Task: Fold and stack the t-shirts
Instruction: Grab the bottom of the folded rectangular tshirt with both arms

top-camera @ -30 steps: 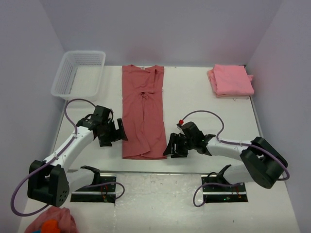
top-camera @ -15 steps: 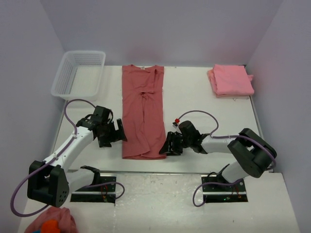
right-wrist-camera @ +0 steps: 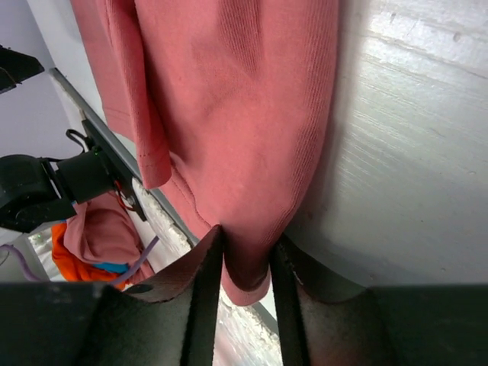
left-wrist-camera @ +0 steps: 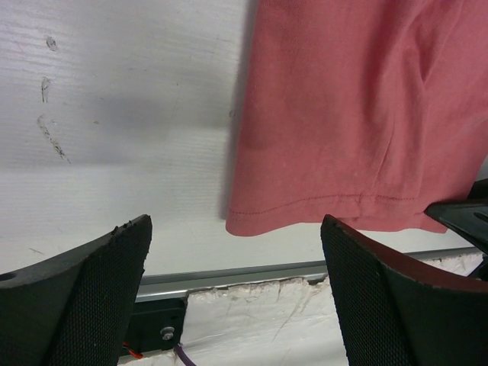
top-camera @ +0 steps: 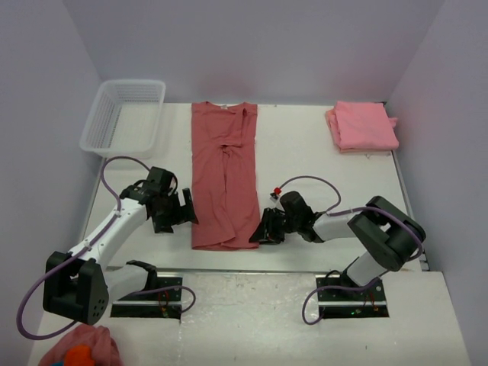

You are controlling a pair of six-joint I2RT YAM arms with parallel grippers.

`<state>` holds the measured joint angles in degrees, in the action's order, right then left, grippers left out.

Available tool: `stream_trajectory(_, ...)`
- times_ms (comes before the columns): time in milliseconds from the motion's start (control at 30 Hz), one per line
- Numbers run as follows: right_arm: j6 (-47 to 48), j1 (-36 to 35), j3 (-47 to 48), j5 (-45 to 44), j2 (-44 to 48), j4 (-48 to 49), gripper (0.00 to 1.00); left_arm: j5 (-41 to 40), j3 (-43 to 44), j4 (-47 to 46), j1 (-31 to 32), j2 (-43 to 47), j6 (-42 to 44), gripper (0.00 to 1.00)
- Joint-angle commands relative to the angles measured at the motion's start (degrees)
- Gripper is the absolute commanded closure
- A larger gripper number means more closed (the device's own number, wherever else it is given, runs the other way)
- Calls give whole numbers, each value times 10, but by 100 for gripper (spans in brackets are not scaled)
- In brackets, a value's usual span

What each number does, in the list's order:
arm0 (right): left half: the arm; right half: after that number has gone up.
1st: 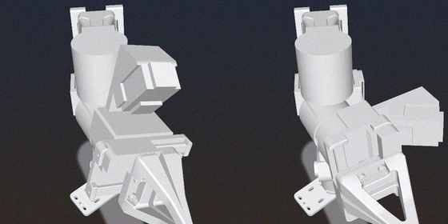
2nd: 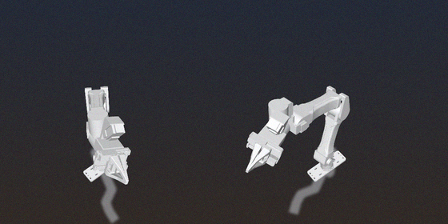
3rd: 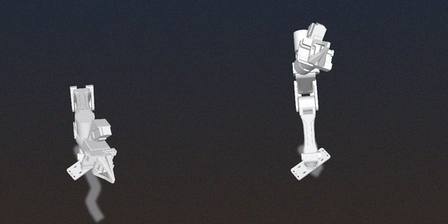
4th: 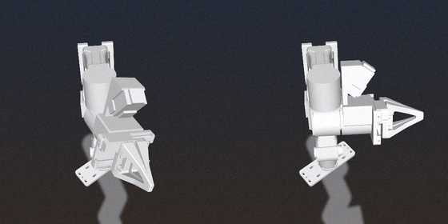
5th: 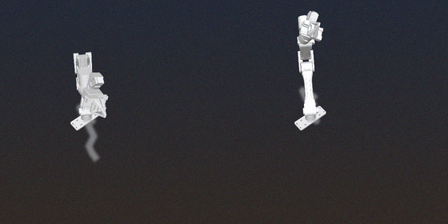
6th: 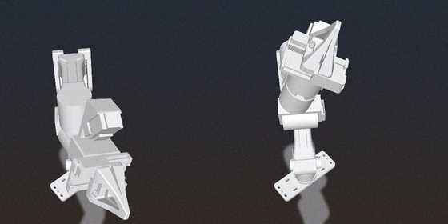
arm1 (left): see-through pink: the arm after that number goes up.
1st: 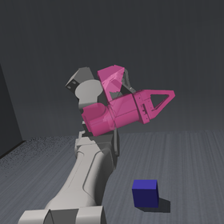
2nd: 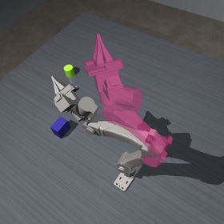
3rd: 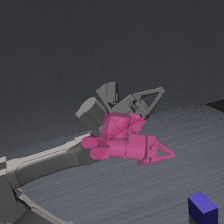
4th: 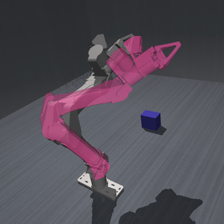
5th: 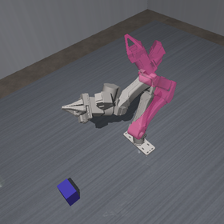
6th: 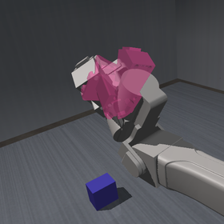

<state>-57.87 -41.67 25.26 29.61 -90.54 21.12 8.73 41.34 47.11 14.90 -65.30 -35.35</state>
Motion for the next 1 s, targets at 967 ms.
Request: stream_trajectory(967, 39, 0, 9, -69, 35, -98, 100, 132, -104, -112, -2, -60, -10, 24)
